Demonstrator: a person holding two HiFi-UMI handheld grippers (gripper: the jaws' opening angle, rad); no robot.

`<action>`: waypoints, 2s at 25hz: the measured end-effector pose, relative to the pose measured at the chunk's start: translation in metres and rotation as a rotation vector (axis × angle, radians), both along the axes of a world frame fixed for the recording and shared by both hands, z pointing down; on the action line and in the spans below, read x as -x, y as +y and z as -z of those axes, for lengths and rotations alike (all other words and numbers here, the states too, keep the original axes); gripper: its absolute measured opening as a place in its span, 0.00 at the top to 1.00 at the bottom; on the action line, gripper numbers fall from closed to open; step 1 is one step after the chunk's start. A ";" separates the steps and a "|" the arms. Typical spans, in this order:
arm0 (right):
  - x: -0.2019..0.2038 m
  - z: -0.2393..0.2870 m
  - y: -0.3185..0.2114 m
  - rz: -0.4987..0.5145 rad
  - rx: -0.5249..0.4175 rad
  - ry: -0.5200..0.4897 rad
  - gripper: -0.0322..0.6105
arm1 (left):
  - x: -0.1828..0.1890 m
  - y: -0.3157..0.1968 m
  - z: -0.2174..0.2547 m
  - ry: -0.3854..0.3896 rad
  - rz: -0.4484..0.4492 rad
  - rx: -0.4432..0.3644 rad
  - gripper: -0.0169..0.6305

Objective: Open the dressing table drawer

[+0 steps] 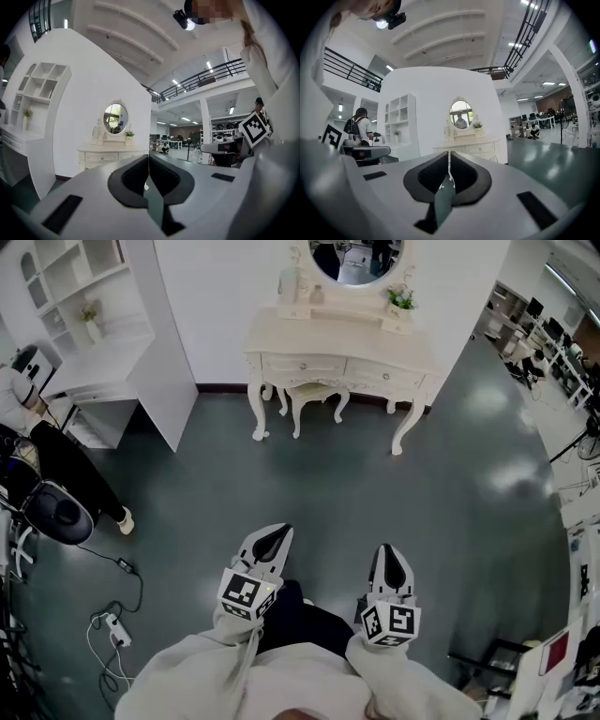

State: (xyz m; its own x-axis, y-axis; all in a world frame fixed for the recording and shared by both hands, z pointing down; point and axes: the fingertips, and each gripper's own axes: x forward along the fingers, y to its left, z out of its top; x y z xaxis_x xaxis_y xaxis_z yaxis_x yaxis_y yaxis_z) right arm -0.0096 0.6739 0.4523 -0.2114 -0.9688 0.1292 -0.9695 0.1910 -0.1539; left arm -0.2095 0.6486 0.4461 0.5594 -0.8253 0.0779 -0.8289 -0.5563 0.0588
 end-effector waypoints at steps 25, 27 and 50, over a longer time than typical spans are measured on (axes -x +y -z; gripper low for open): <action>-0.022 -0.016 -0.093 -0.065 0.061 -0.051 0.89 | -0.046 -0.101 -0.013 -0.049 -0.136 0.028 0.95; -0.023 -0.011 -0.115 -0.064 0.052 -0.056 0.89 | -0.047 -0.121 -0.008 -0.045 -0.138 0.018 0.95; -0.023 -0.011 -0.287 -0.117 0.079 -0.074 0.89 | -0.049 -0.303 -0.007 -0.026 -0.192 0.032 0.95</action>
